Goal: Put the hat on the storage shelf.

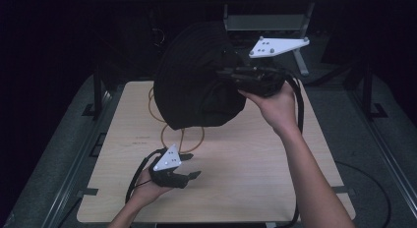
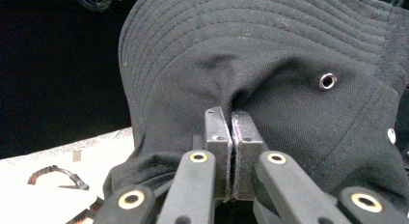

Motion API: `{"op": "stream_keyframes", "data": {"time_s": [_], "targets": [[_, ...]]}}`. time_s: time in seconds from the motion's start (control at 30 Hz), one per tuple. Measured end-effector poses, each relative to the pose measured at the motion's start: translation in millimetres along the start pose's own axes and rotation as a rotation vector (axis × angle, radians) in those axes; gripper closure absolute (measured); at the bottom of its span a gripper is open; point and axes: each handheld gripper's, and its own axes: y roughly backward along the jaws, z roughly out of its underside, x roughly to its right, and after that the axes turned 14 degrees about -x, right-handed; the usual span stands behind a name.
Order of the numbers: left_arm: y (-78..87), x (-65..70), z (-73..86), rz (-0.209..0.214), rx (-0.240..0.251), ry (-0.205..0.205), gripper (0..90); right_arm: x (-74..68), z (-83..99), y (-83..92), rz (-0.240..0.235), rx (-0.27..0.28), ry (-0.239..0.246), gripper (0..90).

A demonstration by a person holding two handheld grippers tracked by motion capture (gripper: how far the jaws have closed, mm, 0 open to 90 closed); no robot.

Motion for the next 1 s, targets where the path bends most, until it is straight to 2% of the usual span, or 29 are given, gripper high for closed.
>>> {"op": "stream_keyframes", "data": {"time_s": [0.33, 0.47, 0.73, 1.0], "targets": [[-0.4, -0.3, -0.1, 0.0, -0.001, -0.014, 38.1, -0.3, -29.1, -21.6, -0.029, -0.018, 0.036, 87.8], [-1.2, -0.6, 0.1, 0.002, 0.011, -0.007, 38.1, 0.3, -39.3, -28.8, -0.029, -0.029, 0.047, 87.8], [-3.2, 2.1, -1.6, 0.009, 0.006, -0.026, 38.1, 2.5, -56.4, -46.4, -0.044, -0.038, 0.046, 87.9], [-4.3, 3.5, -2.3, 0.013, 0.0, -0.039, 38.2, 6.7, -64.5, -61.1, -0.045, -0.051, 0.042, 87.9]]}}
